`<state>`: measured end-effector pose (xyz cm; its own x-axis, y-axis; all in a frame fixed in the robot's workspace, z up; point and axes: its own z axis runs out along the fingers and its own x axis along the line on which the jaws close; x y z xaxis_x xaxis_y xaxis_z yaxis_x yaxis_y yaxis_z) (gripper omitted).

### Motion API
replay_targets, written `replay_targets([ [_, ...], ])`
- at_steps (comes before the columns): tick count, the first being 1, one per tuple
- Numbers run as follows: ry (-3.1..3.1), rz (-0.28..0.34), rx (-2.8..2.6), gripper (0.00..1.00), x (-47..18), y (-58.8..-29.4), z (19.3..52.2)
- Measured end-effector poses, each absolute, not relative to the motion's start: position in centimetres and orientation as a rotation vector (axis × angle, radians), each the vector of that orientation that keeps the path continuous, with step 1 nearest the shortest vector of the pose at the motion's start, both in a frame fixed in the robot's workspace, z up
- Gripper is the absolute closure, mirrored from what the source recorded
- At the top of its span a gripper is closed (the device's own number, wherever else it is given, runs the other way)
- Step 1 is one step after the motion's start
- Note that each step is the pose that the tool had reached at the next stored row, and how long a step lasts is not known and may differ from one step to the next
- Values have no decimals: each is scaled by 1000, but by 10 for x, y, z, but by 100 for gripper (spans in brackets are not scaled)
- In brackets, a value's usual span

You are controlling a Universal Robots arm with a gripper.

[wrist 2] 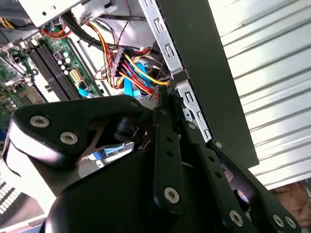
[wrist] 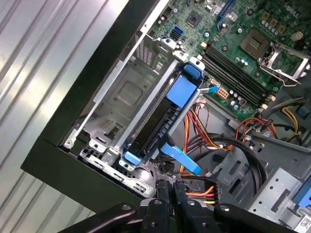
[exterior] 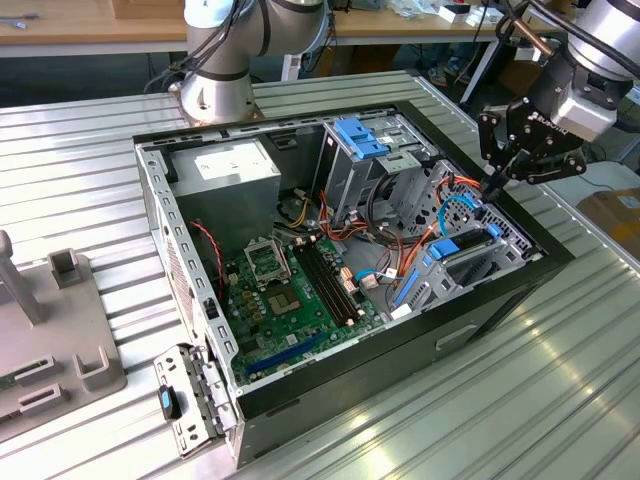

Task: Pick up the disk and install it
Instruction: 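Insert the first disk wire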

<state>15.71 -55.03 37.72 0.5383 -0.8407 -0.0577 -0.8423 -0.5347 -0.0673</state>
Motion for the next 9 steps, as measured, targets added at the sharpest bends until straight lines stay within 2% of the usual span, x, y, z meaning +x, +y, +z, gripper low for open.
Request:
replay_targets([
  [9,1765,10,-2494,84,157,-550,377],
])
